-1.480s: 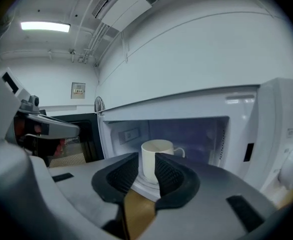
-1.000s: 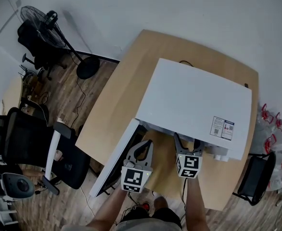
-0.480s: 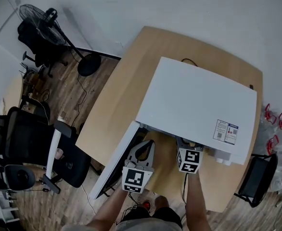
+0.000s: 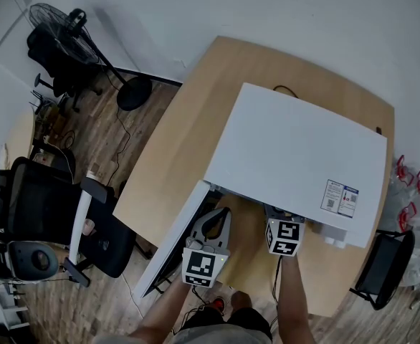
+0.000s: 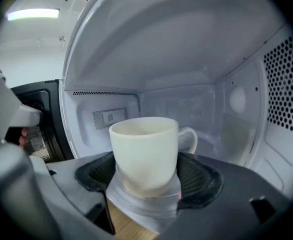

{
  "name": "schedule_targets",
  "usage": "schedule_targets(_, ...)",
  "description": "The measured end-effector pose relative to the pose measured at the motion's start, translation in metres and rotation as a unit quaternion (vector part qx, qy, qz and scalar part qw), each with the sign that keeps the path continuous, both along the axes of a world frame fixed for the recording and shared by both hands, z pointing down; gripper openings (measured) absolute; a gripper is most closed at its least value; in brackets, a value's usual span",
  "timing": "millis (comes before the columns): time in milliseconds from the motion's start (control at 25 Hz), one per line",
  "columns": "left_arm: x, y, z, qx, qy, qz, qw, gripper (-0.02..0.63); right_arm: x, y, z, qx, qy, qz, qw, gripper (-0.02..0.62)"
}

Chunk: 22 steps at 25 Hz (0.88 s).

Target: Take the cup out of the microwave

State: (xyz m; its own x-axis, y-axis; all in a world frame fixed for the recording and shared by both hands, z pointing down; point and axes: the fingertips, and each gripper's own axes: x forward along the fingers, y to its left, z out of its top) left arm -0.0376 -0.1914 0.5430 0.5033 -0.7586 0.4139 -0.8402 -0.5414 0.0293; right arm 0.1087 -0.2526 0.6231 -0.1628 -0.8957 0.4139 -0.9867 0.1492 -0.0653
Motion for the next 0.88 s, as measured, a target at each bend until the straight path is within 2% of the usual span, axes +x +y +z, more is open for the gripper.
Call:
schedule_targets(360,-0.005,0.004,0.001,-0.001,-0.002,-0.005,1.0,0.023,0.001,0.001,-0.002,0.004,0.001,-0.003,1.0,0.374)
schedule_targets(880,-0.011,0.021,-0.016,0.011,-0.006,-0.006,0.9999,0.023,-0.007,0.028,-0.035,0.037,0.0,-0.013,0.999,0.374)
